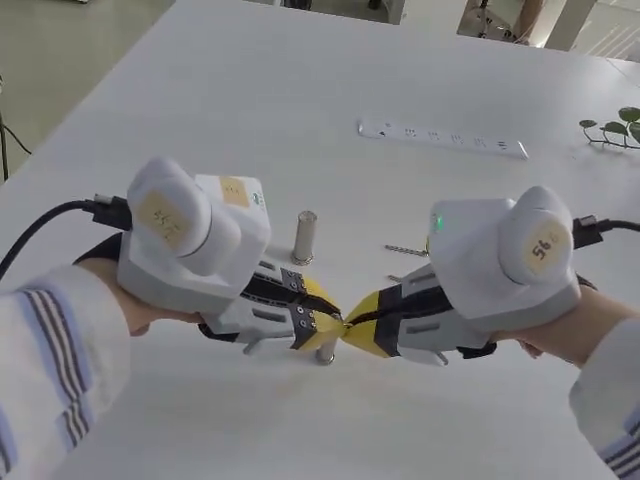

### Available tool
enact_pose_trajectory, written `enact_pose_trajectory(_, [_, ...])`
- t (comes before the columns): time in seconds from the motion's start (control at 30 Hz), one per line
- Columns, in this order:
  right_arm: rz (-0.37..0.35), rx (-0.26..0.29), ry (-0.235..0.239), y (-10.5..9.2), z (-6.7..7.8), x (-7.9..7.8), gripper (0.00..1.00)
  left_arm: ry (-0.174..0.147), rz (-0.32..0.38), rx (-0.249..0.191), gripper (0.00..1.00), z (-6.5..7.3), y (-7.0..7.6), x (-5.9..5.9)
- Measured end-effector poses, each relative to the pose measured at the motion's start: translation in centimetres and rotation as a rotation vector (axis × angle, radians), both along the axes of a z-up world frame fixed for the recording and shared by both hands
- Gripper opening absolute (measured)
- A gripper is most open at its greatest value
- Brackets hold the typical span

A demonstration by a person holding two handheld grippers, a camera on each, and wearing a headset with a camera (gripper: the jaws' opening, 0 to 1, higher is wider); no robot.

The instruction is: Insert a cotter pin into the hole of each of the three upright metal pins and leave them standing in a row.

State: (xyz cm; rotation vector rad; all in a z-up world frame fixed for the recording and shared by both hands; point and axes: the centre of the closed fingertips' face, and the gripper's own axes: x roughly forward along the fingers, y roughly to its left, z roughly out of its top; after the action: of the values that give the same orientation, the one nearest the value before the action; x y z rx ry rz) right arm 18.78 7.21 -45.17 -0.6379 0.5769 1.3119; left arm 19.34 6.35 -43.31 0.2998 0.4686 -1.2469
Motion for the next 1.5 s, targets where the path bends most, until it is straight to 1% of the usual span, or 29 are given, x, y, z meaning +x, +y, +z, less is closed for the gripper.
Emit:
enact_pose_trajectory(0.03, [-0.007, 0.003, -0.011, 0.0, 0.0, 0.2, 0.03, -0.003, -0.002, 0.001, 0.05, 0.0, 0.0, 0.0])
enact_pose_trajectory(0.07, [-0.007, 0.003, -0.011, -0.1, 0.1, 0.1, 0.08, -0.004, -0.003, 0.001, 0.05, 0.0, 0.0, 0.0])
enact_pose_trajectory(0.1, [-0.007, -0.002, 0.000, -0.2, 0.0, 0.0, 0.11, -0.009, -0.003, 0.003, 0.05, 0.0, 0.0, 0.0])
enact_pose_trajectory(0.13, [-0.010, -0.005, 0.009, -0.4, -0.1, -0.1, 0.12, -0.009, -0.002, 0.003, 0.05, 0.0, 0.1, 0.0])
enact_pose_trajectory(0.27, [-0.028, -0.003, 0.014, -1.0, -0.1, -0.2, 0.10, -0.010, -0.006, 0.006, 0.05, 0.0, 0.1, 0.0])
enact_pose_trajectory(0.33, [-0.044, 0.016, 0.018, -1.1, 0.2, -0.3, 0.08, -0.014, -0.008, 0.009, 0.05, 0.0, 0.2, -0.1])
enact_pose_trajectory(0.4, [-0.063, 0.038, 0.035, -1.1, 0.7, -0.3, 0.05, -0.015, -0.007, 0.012, 0.05, 0.0, 0.2, -0.1])
enact_pose_trajectory(0.43, [-0.068, 0.056, 0.032, -1.0, 1.0, -0.3, 0.05, -0.016, -0.007, 0.012, 0.05, 0.0, 0.2, -0.1])
enact_pose_trajectory(0.53, [-0.079, 0.081, 0.040, -0.8, 1.3, -0.3, 0.03, -0.017, -0.006, 0.015, 0.05, 0.0, 0.2, -0.1])
enact_pose_trajectory(0.6, [-0.086, 0.084, 0.043, -0.8, 1.2, -0.2, 0.00, -0.017, -0.007, 0.017, 0.05, 0.1, 0.1, -0.1])
enact_pose_trajectory(0.63, [-0.092, 0.081, 0.047, -0.8, 1.1, -0.2, 0.00, -0.013, -0.005, 0.016, 0.05, 0.1, 0.1, -0.1])
enact_pose_trajectory(0.67, [-0.099, 0.076, 0.060, -0.8, 0.8, -0.2, 0.00, -0.008, -0.002, 0.017, 0.05, 0.0, 0.2, -0.1])
enact_pose_trajectory(0.7, [-0.102, 0.080, 0.061, -0.8, 0.7, -0.2, 0.00, -0.012, -0.005, 0.019, 0.05, 0.0, 0.2, -0.1])
enact_pose_trajectory(0.8, [-0.117, 0.117, 0.078, -0.4, 1.1, -0.2, 0.00, -0.015, -0.003, 0.021, 0.05, 0.0, 0.2, -0.1])
enact_pose_trajectory(0.83, [-0.118, 0.112, 0.081, -0.5, 1.0, -0.3, 0.00, -0.014, 0.001, 0.022, 0.05, 0.0, 0.2, -0.1])
enact_pose_trajectory(0.93, [-0.124, 0.119, 0.077, -0.5, 0.9, -0.2, 0.00, -0.006, 0.010, 0.018, 0.06, 0.0, 0.2, 0.0])
enact_pose_trajectory(1.0, [-0.133, 0.129, 0.079, -0.5, 0.9, -0.2, 0.00, 0.024, 0.032, 0.013, 0.06, -0.1, 0.2, 0.0])
enact_pose_trajectory(1.1, [-0.148, 0.144, 0.096, -0.7, 0.9, -0.4, 0.00, 0.022, 0.033, 0.013, 0.06, -0.1, 0.2, 0.0])
enact_pose_trajectory(1.3, [-0.168, 0.164, 0.107, -1.1, 0.8, -0.8, 0.00, 0.013, 0.039, 0.017, 0.06, 0.0, 0.4, 0.1])
enact_pose_trajectory(1.4, [-0.183, 0.181, 0.110, -1.2, 0.8, -0.8, 0.02, -0.010, 0.041, 0.024, 0.10, 0.2, 0.8, 0.2])
enact_pose_trajectory(1.5, [-0.191, 0.197, 0.112, -1.1, 0.8, -0.8, 0.05, -0.010, 0.035, 0.007, 0.15, 0.6, 1.0, -0.2])
